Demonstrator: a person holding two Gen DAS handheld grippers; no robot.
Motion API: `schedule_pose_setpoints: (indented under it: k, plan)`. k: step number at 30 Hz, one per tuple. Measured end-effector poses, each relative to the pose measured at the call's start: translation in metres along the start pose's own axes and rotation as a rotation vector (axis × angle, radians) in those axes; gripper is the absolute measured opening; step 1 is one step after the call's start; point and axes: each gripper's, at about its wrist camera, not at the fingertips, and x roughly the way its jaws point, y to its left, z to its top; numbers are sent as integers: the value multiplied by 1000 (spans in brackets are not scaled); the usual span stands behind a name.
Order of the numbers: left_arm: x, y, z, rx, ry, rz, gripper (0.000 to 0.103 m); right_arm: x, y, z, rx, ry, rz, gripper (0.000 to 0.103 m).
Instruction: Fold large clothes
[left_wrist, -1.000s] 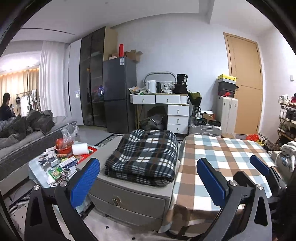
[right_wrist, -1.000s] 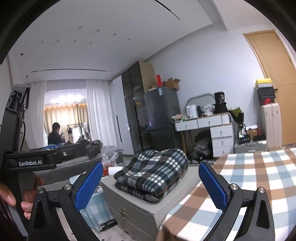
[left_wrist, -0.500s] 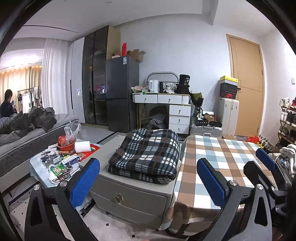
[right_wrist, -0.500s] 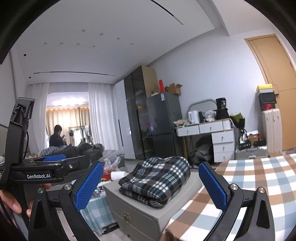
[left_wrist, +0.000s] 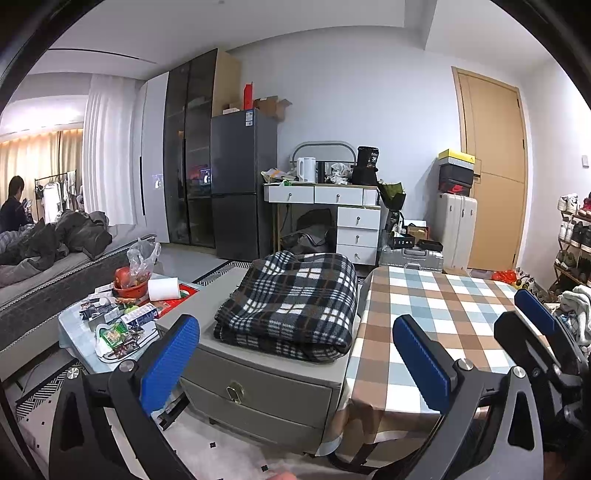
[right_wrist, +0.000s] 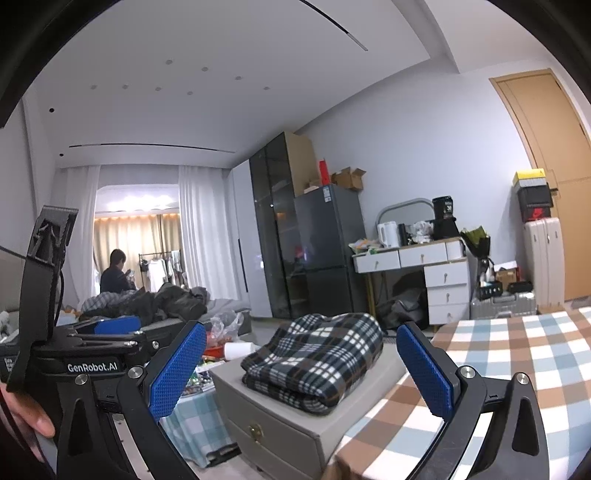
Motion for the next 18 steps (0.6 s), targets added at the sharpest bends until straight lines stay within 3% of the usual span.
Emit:
schedule_pose_setpoints:
  k: [18]
  plan:
    - [5, -3, -1, 23, 33, -27, 102, -5, 3, 1, 8, -4, -15, 103]
